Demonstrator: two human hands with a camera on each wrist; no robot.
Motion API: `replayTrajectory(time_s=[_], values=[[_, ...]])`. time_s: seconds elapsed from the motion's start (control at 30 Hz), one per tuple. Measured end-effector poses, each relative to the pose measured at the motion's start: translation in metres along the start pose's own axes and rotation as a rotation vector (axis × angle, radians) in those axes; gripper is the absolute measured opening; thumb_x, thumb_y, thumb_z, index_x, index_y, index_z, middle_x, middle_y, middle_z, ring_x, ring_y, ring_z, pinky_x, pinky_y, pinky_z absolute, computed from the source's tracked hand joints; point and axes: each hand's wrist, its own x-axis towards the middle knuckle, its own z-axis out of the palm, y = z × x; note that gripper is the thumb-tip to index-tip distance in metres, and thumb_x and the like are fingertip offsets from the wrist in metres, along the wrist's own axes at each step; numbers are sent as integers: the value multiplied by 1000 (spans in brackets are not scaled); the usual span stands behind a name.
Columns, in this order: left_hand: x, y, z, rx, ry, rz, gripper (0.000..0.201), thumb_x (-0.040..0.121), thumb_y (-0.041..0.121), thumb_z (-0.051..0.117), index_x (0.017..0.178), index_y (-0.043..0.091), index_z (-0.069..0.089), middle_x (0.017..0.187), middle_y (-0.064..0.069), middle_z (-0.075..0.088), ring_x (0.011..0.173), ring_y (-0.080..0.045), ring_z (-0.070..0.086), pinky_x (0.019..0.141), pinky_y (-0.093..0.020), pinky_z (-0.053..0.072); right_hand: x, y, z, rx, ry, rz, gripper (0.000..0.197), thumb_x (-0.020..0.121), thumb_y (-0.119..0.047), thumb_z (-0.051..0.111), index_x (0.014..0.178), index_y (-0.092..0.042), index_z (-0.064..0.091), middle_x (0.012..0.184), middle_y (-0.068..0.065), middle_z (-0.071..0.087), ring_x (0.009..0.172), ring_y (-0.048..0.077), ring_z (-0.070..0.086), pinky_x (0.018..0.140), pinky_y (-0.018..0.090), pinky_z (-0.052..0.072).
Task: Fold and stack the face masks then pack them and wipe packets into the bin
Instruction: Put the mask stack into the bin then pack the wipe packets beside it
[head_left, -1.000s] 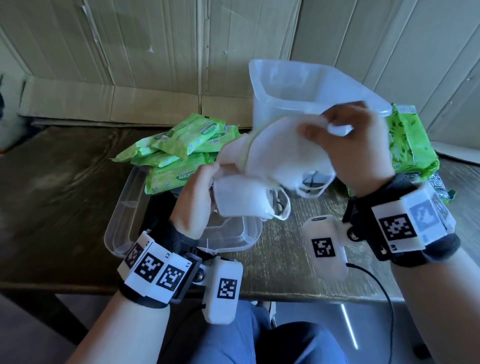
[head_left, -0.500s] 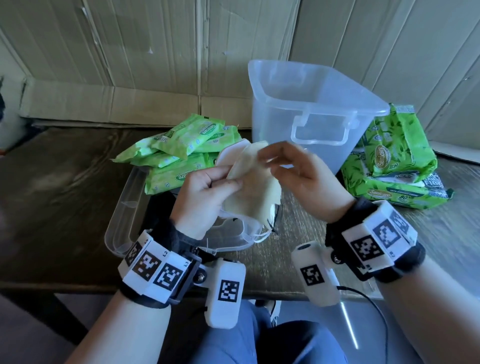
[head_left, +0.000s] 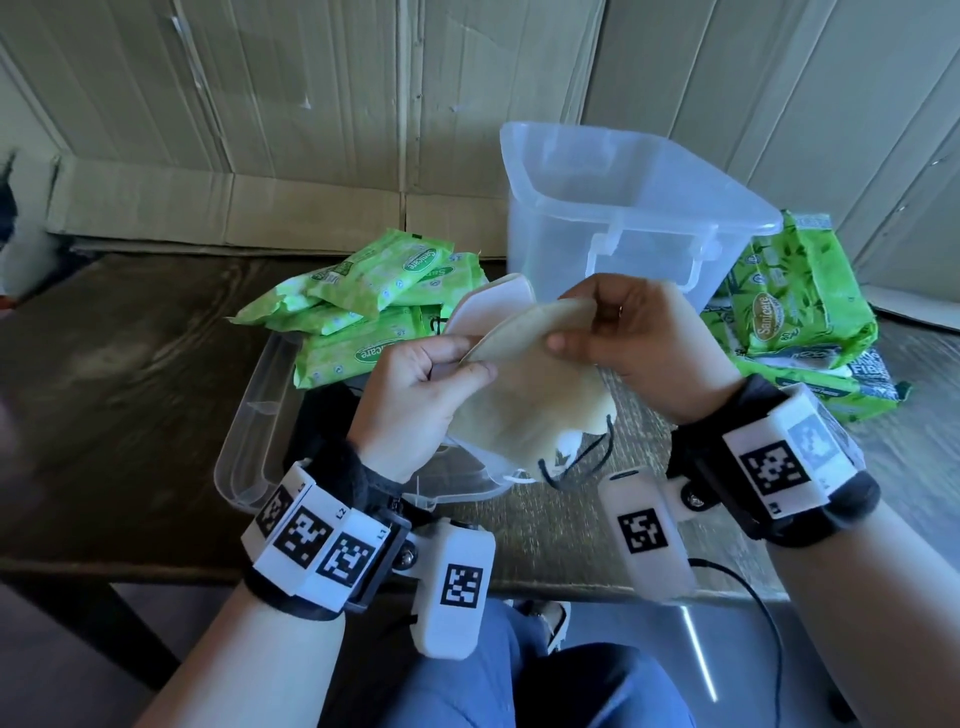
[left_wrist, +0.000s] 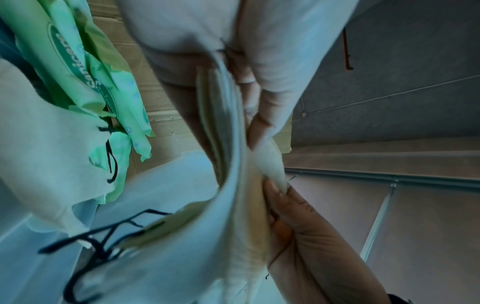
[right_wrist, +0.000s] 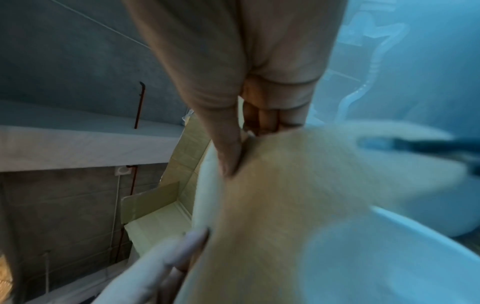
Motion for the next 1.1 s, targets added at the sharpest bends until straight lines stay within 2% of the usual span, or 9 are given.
replayTrajectory(time_s=[0.13, 0.23, 0.37, 0.43, 0.5, 0.67, 0.77, 0.97, 1.1], values=[[-2, 1, 2, 0, -3, 33, 12, 78, 9, 70, 72, 20, 73, 59, 8, 66, 58, -6, 59, 56, -17, 49, -1, -6, 5, -7, 83, -104, 33, 66, 1, 72, 83, -25, 60, 62, 0, 57, 56, 17, 44, 57, 26, 43], [-1, 3, 3, -13, -4, 45, 22, 81, -5, 61, 82, 16, 68, 62, 12, 69, 61, 0, 62, 59, -16, 51, -3, -7, 10, -170, 132, -159, 31, 69, 0, 72, 80, -27, 61, 55, -17, 52, 50, 7, 38, 54, 20, 38], [-1, 2, -1, 47, 66, 138, 38, 78, -8, 64, 97, 24, 62, 91, 13, 69, 87, -7, 63, 87, -29, 52, -7, -11, 14, -244, 172, -151, 24, 60, -13, 68, 65, -35, 63, 91, -14, 61, 86, 17, 62, 75, 35, 51], [-1, 1, -2, 34, 75, 146, 42, 79, -10, 63, 98, 28, 59, 91, 3, 68, 80, -14, 63, 77, -27, 53, -7, -11, 12, -292, 156, -144, 24, 61, -16, 72, 64, -37, 63, 99, -14, 57, 95, 9, 59, 77, 29, 49], [-2, 1, -2, 47, 59, 162, 42, 79, -9, 63, 93, 30, 61, 94, 8, 69, 85, -15, 63, 79, -29, 53, -9, -11, 11, -347, 158, -163, 24, 62, -18, 76, 64, -38, 63, 97, -13, 55, 91, 1, 55, 75, 21, 45], [-2, 0, -1, 40, 2, 92, 32, 82, -6, 61, 85, 25, 69, 71, 19, 70, 69, 4, 63, 60, -15, 52, -9, -8, 10, -325, 141, -152, 28, 66, -11, 73, 64, -37, 61, 69, -19, 64, 70, -4, 55, 68, 20, 39], [-2, 0, 0, 5, 12, 94, 27, 79, -2, 65, 87, 23, 70, 77, 15, 72, 74, 0, 64, 69, -17, 52, -10, -8, 10, -150, 136, -110, 22, 67, -12, 69, 72, -32, 62, 63, -4, 58, 62, 13, 50, 63, 29, 41], [-2, 0, 1, -48, -4, 89, 18, 71, 15, 66, 86, 23, 72, 78, 9, 73, 74, -4, 64, 70, -17, 51, -9, -13, 11, -78, 145, 43, 58, 71, 3, 73, 116, -18, 45, 82, 37, 60, 70, 26, 55, 72, 53, 51], [-1, -2, 3, -24, 9, 93, 26, 78, -3, 66, 89, 20, 69, 76, 14, 72, 72, 0, 63, 70, -17, 51, -4, -7, 11, -95, 171, 90, 57, 70, -2, 76, 117, -18, 48, 80, 32, 62, 68, 24, 55, 68, 47, 51]])
